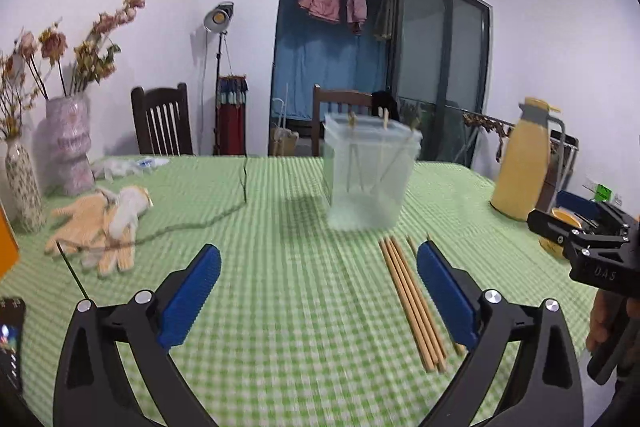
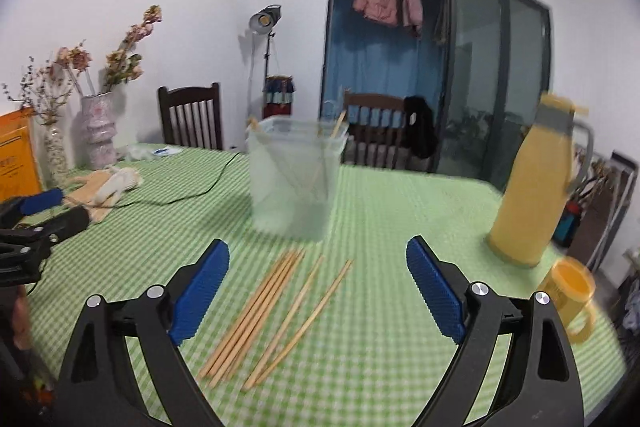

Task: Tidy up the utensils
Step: 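Withdraw both open tools from the container and move back over the loose chopsticks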

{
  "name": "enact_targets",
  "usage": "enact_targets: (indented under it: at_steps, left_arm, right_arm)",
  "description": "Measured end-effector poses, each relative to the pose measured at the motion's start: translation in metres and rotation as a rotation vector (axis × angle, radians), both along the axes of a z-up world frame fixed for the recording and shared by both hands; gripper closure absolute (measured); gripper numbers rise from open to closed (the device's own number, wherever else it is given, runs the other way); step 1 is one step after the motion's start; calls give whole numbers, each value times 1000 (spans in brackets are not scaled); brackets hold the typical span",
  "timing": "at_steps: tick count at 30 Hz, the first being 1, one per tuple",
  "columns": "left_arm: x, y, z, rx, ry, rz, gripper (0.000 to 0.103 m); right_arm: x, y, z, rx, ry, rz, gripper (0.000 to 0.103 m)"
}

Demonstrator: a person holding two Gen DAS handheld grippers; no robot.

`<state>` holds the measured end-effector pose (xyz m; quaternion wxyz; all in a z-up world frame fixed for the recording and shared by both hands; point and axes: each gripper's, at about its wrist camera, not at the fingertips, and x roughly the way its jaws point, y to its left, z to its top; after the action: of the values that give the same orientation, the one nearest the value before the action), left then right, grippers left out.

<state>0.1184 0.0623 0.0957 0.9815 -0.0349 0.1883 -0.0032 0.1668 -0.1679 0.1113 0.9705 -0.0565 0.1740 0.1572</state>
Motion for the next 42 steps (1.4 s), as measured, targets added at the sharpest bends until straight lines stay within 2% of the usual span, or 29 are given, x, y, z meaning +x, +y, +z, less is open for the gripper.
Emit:
enact_targets:
  at_steps: [6,8,13,18,28,33,36,37,41,42]
  left_arm:
    - [-23,-16,-43,95,15,-3,8]
    - [-29,-21,-52,97,18,-2,8]
    - [-44,-30,-74,73,77,-7,8]
    - [-52,-29,-84,62,98,-3,8]
    - [-39,-23,-94,55,158,10,8]
    - [-22,-18,-93,58,194,22,8]
    - [-7,-15,-89,32,221,18,8]
    - [-1,-15,-87,23,231,15,8]
    - [21,-21,-87,21,274,-6,8]
    - [26,-24,-88,32,290,-9,8]
  right_arm:
    - [-20,-8,-35,37,51,-40,16]
    - [-29,-7,-45,32,58,-38,16]
    - [-56,2,-72,-87,37,-31,16]
    - [-67,-1,-88,-84,76,-36,16]
    - [-55,-10,-96,-52,138,-89,16]
    - [-45,-11,-94,-50,169,-107,16]
    - [-30,-8,-93,-46,217,-101,17]
    - [-22,-6,-91,-37,243,-89,20]
    - [10,4,-91,-34,337,-85,47]
    - [17,5,-92,-22,355,-84,50]
